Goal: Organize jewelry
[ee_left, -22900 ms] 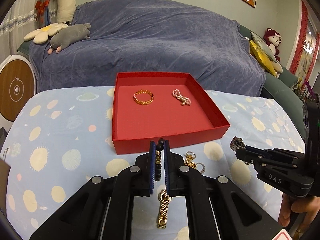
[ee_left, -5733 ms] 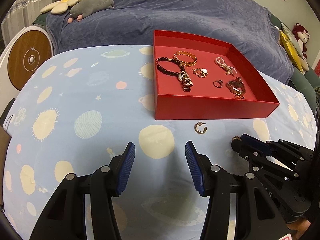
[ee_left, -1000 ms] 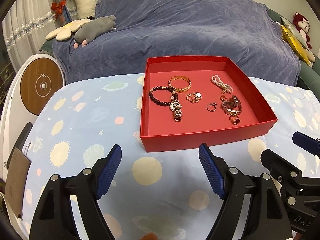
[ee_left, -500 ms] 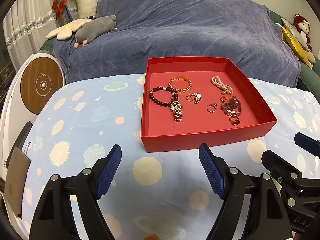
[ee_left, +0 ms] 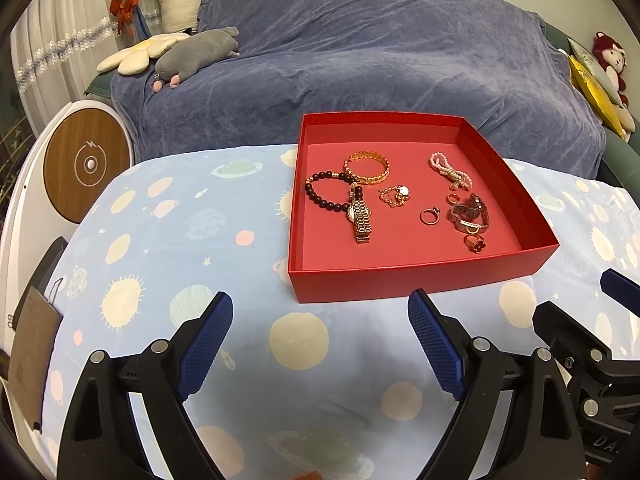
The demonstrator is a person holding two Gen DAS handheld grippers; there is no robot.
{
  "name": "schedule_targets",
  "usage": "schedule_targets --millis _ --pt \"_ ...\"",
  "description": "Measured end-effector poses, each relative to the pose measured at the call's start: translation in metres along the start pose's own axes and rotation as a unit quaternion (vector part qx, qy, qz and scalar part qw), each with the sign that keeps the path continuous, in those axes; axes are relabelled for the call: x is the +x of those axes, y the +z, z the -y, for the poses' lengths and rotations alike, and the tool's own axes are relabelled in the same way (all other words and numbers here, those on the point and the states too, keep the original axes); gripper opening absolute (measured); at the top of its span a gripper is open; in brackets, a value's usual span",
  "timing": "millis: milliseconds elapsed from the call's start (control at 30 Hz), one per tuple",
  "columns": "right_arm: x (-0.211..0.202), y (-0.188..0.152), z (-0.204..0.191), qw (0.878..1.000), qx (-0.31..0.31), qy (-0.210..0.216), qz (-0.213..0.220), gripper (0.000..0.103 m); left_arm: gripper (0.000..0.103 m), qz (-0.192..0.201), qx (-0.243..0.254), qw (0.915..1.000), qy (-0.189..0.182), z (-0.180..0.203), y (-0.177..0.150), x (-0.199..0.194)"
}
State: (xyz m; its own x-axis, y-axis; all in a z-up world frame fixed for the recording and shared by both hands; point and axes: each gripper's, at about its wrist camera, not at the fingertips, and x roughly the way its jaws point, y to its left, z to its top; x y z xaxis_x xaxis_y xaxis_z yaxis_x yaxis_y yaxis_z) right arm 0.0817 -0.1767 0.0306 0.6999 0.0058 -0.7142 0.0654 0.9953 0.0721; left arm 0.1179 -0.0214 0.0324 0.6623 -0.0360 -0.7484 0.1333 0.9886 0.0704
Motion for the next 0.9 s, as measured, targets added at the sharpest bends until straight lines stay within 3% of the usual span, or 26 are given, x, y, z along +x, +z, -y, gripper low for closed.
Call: schedule_targets --millis 900 --pt "-0.0017 0.0002 -0.0002 1.000 -0.003 -0.003 0.003 0.096 0.087 0.000 0.000 1.0000 0.004 -0.0002 -0.0015 0.0000"
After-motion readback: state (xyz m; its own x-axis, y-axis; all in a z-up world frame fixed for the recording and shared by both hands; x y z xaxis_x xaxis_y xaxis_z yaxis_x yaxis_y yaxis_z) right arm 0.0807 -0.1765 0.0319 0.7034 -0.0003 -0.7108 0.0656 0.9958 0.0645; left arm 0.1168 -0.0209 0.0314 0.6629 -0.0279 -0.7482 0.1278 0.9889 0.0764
